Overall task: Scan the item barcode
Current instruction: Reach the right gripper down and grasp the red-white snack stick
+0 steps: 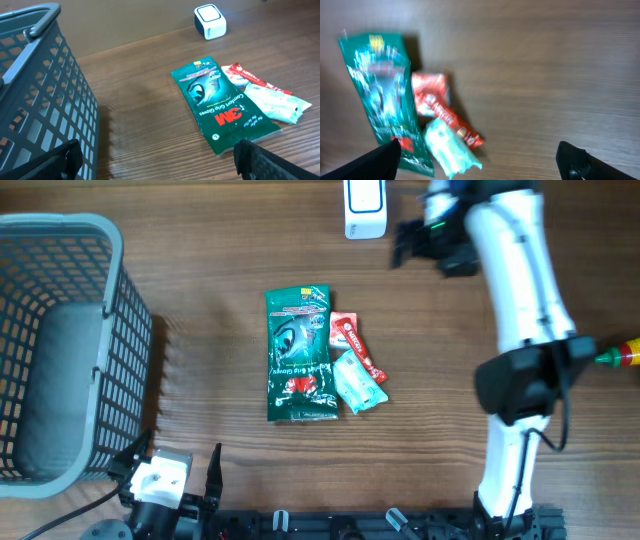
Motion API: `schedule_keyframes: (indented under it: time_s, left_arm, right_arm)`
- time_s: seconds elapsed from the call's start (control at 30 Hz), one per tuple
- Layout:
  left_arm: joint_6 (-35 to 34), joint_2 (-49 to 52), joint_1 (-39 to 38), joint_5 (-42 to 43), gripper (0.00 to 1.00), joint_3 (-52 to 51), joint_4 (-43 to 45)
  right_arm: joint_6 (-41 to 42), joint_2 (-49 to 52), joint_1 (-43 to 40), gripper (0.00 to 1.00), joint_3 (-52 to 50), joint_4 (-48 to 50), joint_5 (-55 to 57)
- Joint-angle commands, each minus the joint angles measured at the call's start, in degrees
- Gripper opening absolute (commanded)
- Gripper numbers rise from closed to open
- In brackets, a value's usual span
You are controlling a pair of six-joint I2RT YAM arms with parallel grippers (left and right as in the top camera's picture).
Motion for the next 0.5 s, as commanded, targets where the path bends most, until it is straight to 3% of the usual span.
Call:
schedule_keyframes:
  time_s: [0.0, 0.17, 0.23, 0.3, 0.47]
  left_arm:
    - [0.3, -0.5, -0.3, -0.5, 1.0, -0.2, 0.2]
    - [0.3, -0.5, -0.3, -0.5, 1.0, -0.2, 0.2]
    - [0.3, -0.5, -0.3, -0.5, 1.0, -0.2, 0.2]
    - [0.3, -0.5, -0.3, -0.5, 1.0, -0.2, 0.2]
    - [0.3, -0.5, -0.3, -0.5, 1.0, -0.2, 0.1]
  right_arm:
    - [0.4, -0.2, 8.4, 0.99, -6.8, -0.3, 10.4]
    - [8.8, -0.2, 18.8, 0.98, -21.3, 8.0, 26.6]
    - [8.8, -0.2, 20.4, 0.9, -25.7, 13.2, 27.9]
    - [8.7, -0.2, 21.2, 0.71, -29.7, 18.1, 27.9]
    - [8.9, -0.2, 21.2, 0.6, -37.3, 24.7, 27.5]
